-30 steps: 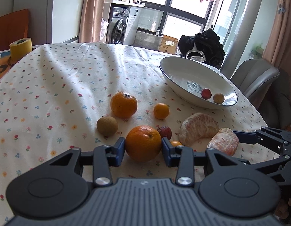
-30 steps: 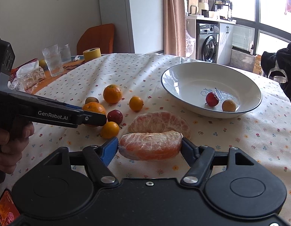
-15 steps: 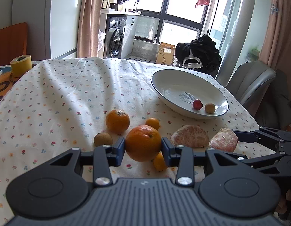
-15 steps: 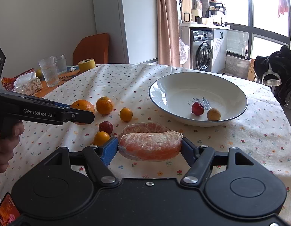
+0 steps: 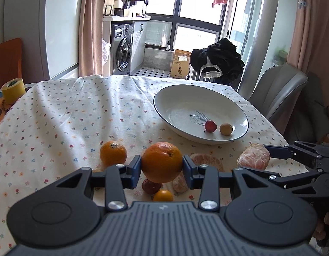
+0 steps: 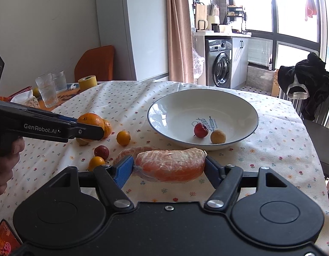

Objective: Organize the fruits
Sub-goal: 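Carry both to the white bowl while the left tool releases the orange inside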

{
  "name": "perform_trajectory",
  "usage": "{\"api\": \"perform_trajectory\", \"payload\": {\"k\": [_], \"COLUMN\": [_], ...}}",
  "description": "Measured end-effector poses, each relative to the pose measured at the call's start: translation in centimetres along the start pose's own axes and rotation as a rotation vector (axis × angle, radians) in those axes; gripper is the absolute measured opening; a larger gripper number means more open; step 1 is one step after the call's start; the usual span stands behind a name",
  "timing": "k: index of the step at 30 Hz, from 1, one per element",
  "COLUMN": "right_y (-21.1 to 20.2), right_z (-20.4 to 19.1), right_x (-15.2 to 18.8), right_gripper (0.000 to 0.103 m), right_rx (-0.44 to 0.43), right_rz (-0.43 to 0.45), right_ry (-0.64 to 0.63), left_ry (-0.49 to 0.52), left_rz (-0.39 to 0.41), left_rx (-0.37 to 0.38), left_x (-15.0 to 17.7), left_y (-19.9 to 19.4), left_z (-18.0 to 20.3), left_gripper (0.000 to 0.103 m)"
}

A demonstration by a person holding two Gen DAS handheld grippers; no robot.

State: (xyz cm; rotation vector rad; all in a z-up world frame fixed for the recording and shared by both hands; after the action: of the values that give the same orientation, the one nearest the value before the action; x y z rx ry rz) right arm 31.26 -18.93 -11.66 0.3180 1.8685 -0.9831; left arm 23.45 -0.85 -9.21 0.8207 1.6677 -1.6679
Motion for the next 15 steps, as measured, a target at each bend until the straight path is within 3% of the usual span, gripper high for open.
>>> {"api": "perform_trajectory", "payload": {"k": [15], "right_y": [-0.2], "right_z": [3.8], "right_x": [-2.1], "right_gripper": [0.069], "right_rx": [0.047], "right_rz": [0.046], "right_ry": [0.02], "left_ry": [0.049], "left_rz": [0.005], "left_rx": [0.023], "left_x": [-2.8], "left_y": [2.3], "left_z": [2.5], "left_gripper": [0.04]}}
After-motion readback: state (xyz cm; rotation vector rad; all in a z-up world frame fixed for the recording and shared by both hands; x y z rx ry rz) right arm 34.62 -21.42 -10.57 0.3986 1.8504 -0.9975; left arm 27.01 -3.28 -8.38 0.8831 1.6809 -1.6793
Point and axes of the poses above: each gripper's, at about its wrist camera, not at the fingertips, and y roughly the way its jaws point, z to its right, x to its underside, the point moved 10 cm from there along y, roughly the way its jaws point, and after that the axes turned 8 degrees about y, right-handed, at the moved point
